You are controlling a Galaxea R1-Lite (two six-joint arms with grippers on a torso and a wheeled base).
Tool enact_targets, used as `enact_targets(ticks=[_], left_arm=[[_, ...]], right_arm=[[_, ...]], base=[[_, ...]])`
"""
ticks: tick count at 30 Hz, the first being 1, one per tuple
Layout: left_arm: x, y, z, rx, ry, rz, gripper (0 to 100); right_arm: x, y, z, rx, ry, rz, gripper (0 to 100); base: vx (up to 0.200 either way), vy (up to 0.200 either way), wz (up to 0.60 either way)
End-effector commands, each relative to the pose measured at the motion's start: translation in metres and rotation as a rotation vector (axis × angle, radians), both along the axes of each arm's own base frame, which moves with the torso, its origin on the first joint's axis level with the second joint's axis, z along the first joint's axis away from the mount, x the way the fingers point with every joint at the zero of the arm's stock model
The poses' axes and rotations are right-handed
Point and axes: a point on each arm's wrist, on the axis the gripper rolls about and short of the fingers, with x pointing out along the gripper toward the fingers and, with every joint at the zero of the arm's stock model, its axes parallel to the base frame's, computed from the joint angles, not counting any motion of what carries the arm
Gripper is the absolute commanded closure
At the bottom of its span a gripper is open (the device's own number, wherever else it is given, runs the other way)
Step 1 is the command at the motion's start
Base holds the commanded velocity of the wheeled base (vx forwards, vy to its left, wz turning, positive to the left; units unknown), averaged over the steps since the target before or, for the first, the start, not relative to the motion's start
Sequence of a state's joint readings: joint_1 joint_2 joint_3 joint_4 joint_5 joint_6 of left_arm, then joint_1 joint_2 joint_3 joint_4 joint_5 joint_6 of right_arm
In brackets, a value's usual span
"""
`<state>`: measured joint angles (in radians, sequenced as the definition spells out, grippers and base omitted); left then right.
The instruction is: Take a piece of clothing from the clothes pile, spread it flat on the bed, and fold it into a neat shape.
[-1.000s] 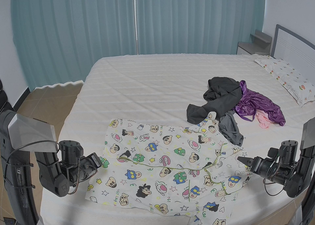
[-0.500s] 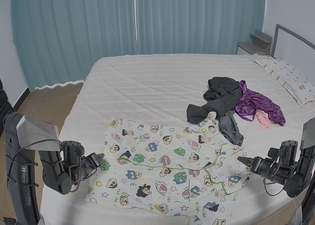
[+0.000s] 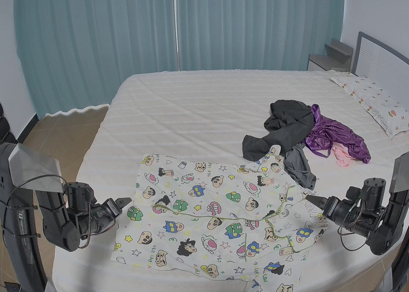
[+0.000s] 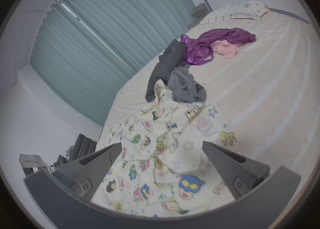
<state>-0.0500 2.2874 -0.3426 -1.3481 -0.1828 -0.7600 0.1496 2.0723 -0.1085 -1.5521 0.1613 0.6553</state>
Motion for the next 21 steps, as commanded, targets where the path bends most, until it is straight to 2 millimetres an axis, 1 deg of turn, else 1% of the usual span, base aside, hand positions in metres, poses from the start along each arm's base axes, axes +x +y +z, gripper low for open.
enact_targets(ticks=[1,2,4,5,6,7,12,13,15,19,21], left_arm=[[-0.010,0.009,0.025,-0.142,-0.033,-0.024,0],[-0.010,0.010,0.024,-0.148,-0.030,-0.025,0],[-0.010,0.010,0.024,-0.148,-0.030,-0.025,0],[-0.011,0.011,0.028,-0.179,-0.038,-0.038,0],[-0.011,0.011,0.028,-0.179,-0.038,-0.038,0],[-0.012,0.011,0.028,-0.194,-0.032,-0.042,0],[-0.014,0.011,0.024,-0.203,-0.016,-0.053,0],[-0.015,0.010,0.024,-0.209,-0.009,-0.062,0],[-0.016,0.010,0.023,-0.216,-0.005,-0.072,0],[-0.017,0.010,0.023,-0.217,0.002,-0.072,0],[-0.017,0.010,0.022,-0.218,0.004,-0.071,0]], right_arm=[[0.064,0.038,-0.004,0.029,-0.077,0.017,0],[0.070,0.040,-0.005,0.028,-0.077,0.013,0],[0.070,0.040,-0.005,0.028,-0.077,0.013,0],[0.100,0.056,-0.012,0.041,-0.064,-0.012,0],[0.100,0.056,-0.012,0.041,-0.064,-0.012,0],[0.119,0.072,-0.015,0.079,-0.033,-0.016,0],[0.145,0.090,-0.030,0.080,0.037,-0.005,0],[0.153,0.093,-0.033,0.080,0.038,-0.007,0],[0.160,0.097,-0.037,0.074,0.046,-0.016,0],[0.169,0.121,-0.057,0.070,0.063,-0.035,0],[0.174,0.129,-0.063,0.058,0.052,-0.049,0]], base=[[0.000,0.000,0.00],[0.000,0.000,0.00],[0.000,0.000,0.00],[0.000,0.000,0.00],[0.000,0.000,0.00],[0.000,0.000,0.00],[0.000,0.000,0.00],[0.000,0.000,0.00],[0.000,0.000,0.00],[0.000,0.000,0.00],[0.000,0.000,0.00]])
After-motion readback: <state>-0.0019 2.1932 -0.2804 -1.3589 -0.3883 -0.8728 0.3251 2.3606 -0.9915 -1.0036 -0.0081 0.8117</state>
